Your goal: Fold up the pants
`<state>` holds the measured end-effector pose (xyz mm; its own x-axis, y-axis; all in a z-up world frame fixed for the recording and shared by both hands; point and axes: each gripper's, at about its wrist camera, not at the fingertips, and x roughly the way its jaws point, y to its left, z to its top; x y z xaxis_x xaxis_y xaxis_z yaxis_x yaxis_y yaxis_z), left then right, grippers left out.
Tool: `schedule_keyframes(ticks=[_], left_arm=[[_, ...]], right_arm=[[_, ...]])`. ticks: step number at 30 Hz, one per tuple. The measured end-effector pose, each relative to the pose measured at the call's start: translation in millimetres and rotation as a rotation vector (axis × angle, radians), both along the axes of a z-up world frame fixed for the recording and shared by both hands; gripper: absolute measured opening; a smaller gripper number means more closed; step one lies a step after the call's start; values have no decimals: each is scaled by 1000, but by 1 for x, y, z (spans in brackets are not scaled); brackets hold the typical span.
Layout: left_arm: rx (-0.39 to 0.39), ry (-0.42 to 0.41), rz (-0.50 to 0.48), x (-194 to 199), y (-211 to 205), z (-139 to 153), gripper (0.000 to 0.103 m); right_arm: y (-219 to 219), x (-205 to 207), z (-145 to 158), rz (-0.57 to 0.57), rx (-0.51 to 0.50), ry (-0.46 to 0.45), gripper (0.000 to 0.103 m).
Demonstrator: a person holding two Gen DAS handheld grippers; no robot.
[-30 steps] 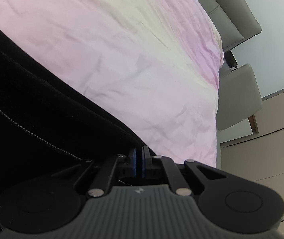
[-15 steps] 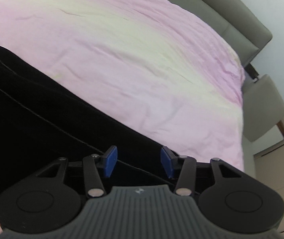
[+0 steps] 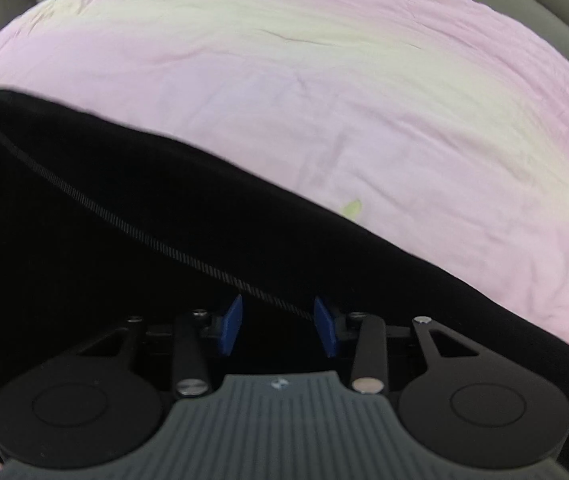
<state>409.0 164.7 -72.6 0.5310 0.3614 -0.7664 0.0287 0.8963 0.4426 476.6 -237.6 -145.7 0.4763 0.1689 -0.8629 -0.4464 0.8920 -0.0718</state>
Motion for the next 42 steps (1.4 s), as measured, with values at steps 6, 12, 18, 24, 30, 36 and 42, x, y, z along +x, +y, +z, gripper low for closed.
schedule_keyframes(ticks=[6,12,18,24,30,36,42], left_arm=[[-171,-78,115,-17,51,-2,80],[-331,-78,165,-30,87,-2,82],[-446,-91,175,-29,102,-11,84],[-491,-106,211,-25,107,-21,63],[-462,-179,153,-36,103,-11,50],[-424,-291,117,-36,93,4,49],[-282,-249,144,-7,73,-26,52]], right_arm=[[33,45,-24,-102,22,16,38],[57,57,-20,-80,-55,-2,37],[91,27,14,119,-28,-65,49],[150,20,21,298,-38,-132,76],[188,32,2,367,-22,-36,15],[199,15,10,387,-109,-193,1],[210,35,-6,309,-141,-166,7]])
